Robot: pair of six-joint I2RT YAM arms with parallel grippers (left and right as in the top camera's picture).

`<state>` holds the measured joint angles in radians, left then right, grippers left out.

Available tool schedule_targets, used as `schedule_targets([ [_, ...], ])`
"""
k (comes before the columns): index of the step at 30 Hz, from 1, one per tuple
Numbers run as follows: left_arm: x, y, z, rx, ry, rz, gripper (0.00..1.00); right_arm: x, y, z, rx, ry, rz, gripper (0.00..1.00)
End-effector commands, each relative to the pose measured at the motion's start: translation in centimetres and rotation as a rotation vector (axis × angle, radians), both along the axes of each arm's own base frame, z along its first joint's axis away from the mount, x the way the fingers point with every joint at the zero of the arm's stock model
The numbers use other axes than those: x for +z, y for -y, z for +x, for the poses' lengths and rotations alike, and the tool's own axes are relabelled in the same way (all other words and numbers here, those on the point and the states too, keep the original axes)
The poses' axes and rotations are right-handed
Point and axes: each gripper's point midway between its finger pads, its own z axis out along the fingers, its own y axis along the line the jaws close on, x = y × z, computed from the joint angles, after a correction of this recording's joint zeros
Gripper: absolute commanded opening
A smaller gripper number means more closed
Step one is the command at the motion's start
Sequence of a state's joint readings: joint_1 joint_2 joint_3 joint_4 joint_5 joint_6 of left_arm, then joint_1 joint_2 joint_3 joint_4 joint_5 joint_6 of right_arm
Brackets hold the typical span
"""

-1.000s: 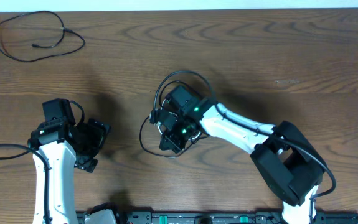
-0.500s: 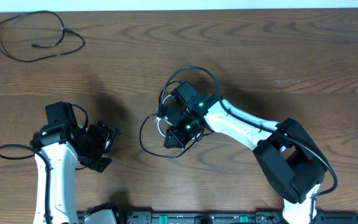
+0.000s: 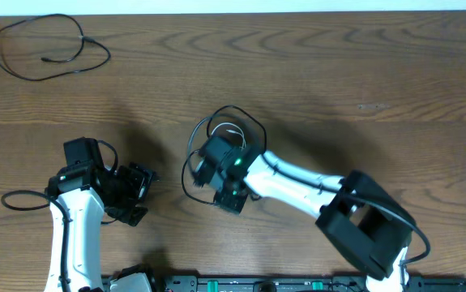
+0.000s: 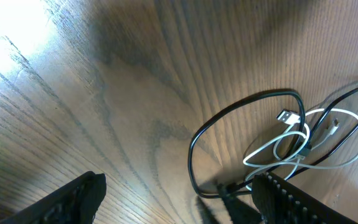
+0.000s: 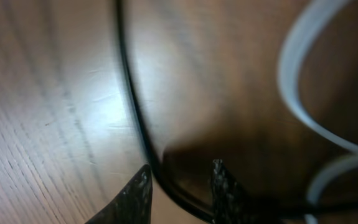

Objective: Untangle cables

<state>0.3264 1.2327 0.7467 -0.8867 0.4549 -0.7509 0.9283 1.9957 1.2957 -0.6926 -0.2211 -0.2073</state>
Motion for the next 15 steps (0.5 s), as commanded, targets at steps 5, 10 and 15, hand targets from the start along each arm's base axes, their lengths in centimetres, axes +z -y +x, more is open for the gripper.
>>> schedule_targets([
  [5,-0.2,0.0,-0.2,-0.010,-0.004,0.003,0.80,-0.9,-0.5,-1.0,0.206,0.162,-0.103,0.31],
  [10,-0.2,0.0,-0.2,-0.011,-0.005,0.003,0.80,-1.4,0.0,-1.1,0.214,0.187,-0.133,0.31],
  [15,-0.2,0.0,-0.2,-0.010,-0.005,0.003,0.80,-2.4,0.5,-1.1,0.207,0.190,-0.130,0.31],
])
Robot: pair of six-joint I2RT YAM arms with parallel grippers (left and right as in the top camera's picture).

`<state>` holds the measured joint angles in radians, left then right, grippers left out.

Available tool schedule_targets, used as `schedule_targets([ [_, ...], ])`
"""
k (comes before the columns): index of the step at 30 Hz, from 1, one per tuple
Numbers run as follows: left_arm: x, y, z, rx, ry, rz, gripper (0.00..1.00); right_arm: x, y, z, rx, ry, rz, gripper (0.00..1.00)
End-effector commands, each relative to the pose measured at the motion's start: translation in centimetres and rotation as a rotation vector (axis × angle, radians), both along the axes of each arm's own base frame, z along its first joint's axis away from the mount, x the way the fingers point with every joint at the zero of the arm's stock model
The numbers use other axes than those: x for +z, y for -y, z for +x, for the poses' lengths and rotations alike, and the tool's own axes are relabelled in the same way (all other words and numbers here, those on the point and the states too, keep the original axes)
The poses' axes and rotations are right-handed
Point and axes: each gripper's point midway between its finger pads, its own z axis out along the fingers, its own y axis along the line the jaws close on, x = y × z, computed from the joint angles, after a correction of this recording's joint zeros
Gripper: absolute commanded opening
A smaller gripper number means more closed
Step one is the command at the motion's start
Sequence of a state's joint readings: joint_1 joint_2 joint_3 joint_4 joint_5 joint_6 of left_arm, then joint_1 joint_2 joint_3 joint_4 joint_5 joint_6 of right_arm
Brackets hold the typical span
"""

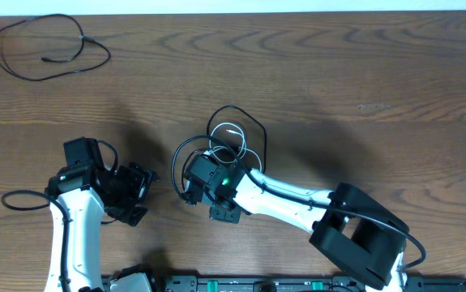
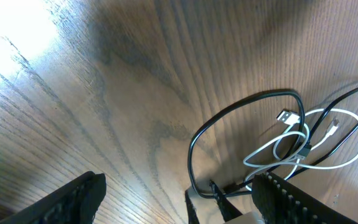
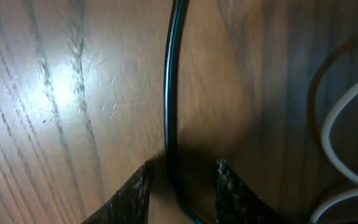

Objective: Untangle cables

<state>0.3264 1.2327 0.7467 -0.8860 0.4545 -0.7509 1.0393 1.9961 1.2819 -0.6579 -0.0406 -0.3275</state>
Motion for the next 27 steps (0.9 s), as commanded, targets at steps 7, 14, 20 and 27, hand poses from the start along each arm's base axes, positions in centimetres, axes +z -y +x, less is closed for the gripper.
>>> schedule_targets([
  [7,-0.2,0.0,-0.2,-0.011,-0.006,0.002,0.81,-2.2,1.6,-0.4,0.008,-0.016,-0.039,0.20],
  [14,-0.2,0.0,-0.2,-0.011,-0.006,0.002,0.80,-2.1,0.9,-0.1,-0.065,-0.018,-0.005,0.01],
  [20,-0.1,0.2,-0.2,-0.012,-0.003,-0.010,0.74,0.8,-3.1,-1.4,-0.235,-0.258,0.182,0.01],
  [27,0.5,1.5,0.2,-0.021,0.026,-0.091,0.73,5.0,-6.3,-2.0,-0.285,-0.590,0.435,0.01],
])
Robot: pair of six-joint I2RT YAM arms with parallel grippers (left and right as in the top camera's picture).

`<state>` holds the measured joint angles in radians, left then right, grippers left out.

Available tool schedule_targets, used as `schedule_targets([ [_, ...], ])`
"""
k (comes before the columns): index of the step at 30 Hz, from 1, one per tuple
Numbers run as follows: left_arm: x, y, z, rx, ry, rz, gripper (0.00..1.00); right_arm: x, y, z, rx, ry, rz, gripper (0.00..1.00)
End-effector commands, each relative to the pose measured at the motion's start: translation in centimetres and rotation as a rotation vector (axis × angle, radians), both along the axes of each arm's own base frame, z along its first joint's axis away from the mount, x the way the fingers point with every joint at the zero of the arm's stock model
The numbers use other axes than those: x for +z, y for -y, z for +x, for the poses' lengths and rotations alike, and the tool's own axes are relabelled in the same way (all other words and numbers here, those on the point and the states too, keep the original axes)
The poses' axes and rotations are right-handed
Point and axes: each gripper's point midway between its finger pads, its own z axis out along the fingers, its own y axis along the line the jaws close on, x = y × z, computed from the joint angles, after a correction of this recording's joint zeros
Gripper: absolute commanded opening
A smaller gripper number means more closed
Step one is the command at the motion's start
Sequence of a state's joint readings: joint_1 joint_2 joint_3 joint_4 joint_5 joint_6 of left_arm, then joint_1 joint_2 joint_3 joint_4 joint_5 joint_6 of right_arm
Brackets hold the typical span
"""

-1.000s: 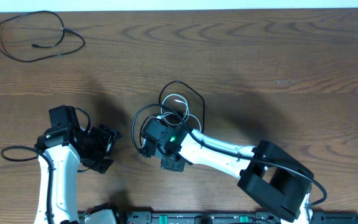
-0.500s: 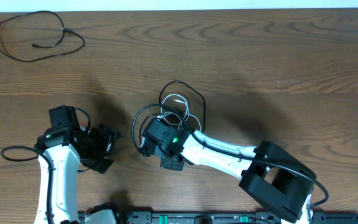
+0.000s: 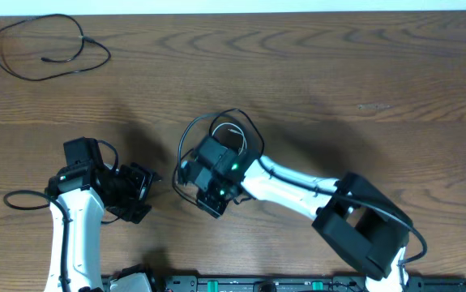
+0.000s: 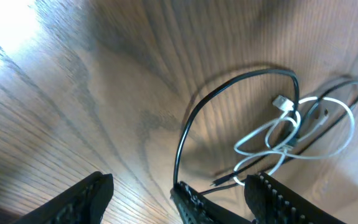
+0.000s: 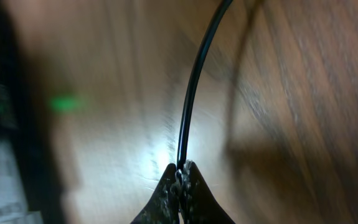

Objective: Untangle cables

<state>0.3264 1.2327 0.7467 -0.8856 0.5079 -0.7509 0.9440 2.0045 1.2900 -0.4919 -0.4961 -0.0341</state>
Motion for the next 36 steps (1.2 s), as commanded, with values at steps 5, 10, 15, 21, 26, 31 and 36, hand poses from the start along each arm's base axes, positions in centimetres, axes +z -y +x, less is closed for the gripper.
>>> schedule_targets([
  [5,0.2,0.7,-0.1,-0.015,0.009,-0.044,0.67,3.6,-1.1,-1.2,-0.014,-0.297,0.182,0.01],
  [10,0.4,1.6,-0.1,-0.029,0.012,-0.079,0.66,4.1,-1.6,-0.7,-0.048,-0.317,0.200,0.01],
  [15,0.4,2.9,0.0,-0.057,0.001,-0.081,0.66,5.3,-2.5,-0.8,-0.028,-0.345,0.268,0.01],
  [21,-0.4,4.3,-0.3,-0.073,-0.057,-0.021,0.65,5.6,-2.7,-0.8,-0.036,-0.360,0.279,0.01],
  [26,-1.0,5.6,0.1,-0.119,-0.062,-0.024,0.63,5.6,-2.3,0.2,-0.063,-0.361,0.281,0.01],
  [31,-1.4,5.8,0.0,-0.121,-0.087,-0.034,0.59,6.0,-1.5,1.8,-0.098,-0.381,0.303,0.01],
  [36,-1.4,6.0,0.0,-0.099,-0.100,-0.048,0.50,6.9,-1.2,2.5,-0.090,-0.404,0.354,0.01],
])
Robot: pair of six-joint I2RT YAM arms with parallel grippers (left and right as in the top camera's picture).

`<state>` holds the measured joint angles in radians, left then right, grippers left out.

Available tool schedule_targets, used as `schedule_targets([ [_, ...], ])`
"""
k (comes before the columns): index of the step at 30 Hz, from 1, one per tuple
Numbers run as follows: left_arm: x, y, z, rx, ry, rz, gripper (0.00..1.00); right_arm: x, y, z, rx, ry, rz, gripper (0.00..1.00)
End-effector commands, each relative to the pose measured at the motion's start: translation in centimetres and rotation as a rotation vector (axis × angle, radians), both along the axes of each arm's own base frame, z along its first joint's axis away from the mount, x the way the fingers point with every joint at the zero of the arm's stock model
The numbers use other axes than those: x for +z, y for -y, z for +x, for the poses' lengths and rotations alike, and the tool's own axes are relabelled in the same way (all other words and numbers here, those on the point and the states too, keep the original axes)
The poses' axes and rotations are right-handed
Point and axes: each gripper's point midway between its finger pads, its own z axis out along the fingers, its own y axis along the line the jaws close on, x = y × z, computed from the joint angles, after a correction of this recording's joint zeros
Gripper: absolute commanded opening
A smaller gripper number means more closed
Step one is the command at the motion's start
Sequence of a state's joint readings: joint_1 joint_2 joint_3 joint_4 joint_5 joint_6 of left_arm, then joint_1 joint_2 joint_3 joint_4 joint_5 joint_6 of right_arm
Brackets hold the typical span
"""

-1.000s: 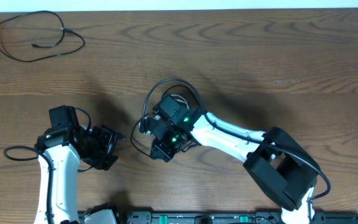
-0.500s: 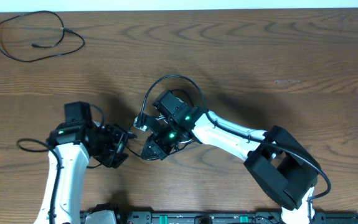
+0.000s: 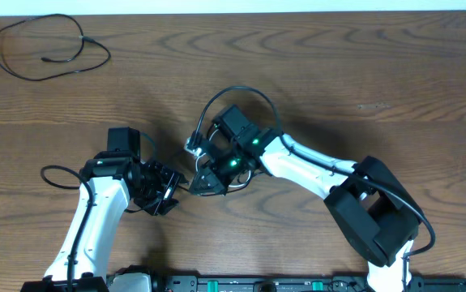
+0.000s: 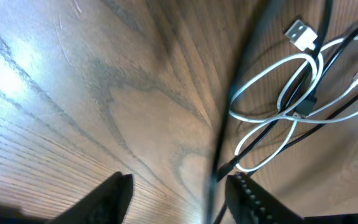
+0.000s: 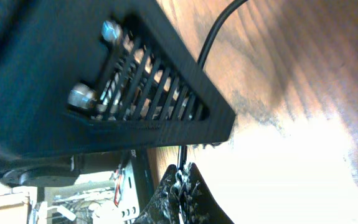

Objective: Untangle cables
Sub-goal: 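Grasp the black cable with the left gripper beside the right gripper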

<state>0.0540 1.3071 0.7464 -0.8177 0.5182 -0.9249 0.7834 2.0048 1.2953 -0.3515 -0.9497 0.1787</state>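
Observation:
A tangle of a black cable (image 3: 237, 91) and a white cable (image 4: 289, 93) lies mid-table. The white cable's USB plug (image 4: 301, 33) points up-left. My right gripper (image 3: 201, 184) is shut on the black cable (image 5: 211, 38) at the tangle's lower left, its fingertips (image 5: 190, 176) pinched on the strand. My left gripper (image 3: 168, 189) sits just left of it, open. The black strand (image 4: 221, 149) runs blurred between the left fingers (image 4: 113, 194), nearer the right one.
A separate black cable (image 3: 48, 49) lies coiled at the far left corner. The left gripper's black body (image 5: 98, 74) fills much of the right wrist view, very close. A black rail (image 3: 257, 284) runs along the table's near edge.
My left arm has moved right, up to the right gripper, and its open fingers now straddle the black strand. The right gripper, still shut on the black cable, has shifted slightly.
My right gripper was open over the black cable at the tangle's left side, the left arm parked well to the left. The right then stood shut on the black strand. Now the left gripper is beside it, open around that strand.

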Motion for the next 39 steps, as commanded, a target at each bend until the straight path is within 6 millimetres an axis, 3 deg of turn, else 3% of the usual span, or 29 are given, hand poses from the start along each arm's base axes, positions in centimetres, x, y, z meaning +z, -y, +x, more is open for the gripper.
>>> schedule_targets([
  [1,-0.2,0.2,-0.1,0.017,-0.018,-0.013,0.49,1.0,-0.3,0.0,0.020,-0.034,0.050,0.01],
  [11,0.3,1.0,0.2,0.011,0.001,-0.065,0.41,1.0,-0.7,-0.4,0.032,-0.026,0.057,0.01],
  [16,0.4,1.2,0.3,0.009,0.006,-0.078,0.27,1.0,-0.7,-0.3,0.030,-0.025,0.055,0.01],
  [22,0.5,1.2,0.6,0.009,0.017,-0.079,0.29,0.8,-0.6,-0.3,0.025,-0.021,0.045,0.01],
  [25,0.9,1.8,1.0,0.002,0.041,-0.119,0.36,0.6,-0.5,-0.3,0.021,-0.024,0.033,0.01],
  [27,1.1,2.0,1.3,-0.001,0.056,-0.133,0.36,0.6,-0.5,-0.3,0.021,-0.023,0.033,0.01],
  [34,1.1,2.0,1.5,-0.002,0.063,-0.131,0.22,0.6,-0.5,-0.3,0.021,-0.023,0.033,0.01],
  [39,1.1,2.0,1.5,-0.002,0.063,-0.131,0.19,0.6,-0.5,-0.3,0.021,-0.023,0.033,0.01],
])
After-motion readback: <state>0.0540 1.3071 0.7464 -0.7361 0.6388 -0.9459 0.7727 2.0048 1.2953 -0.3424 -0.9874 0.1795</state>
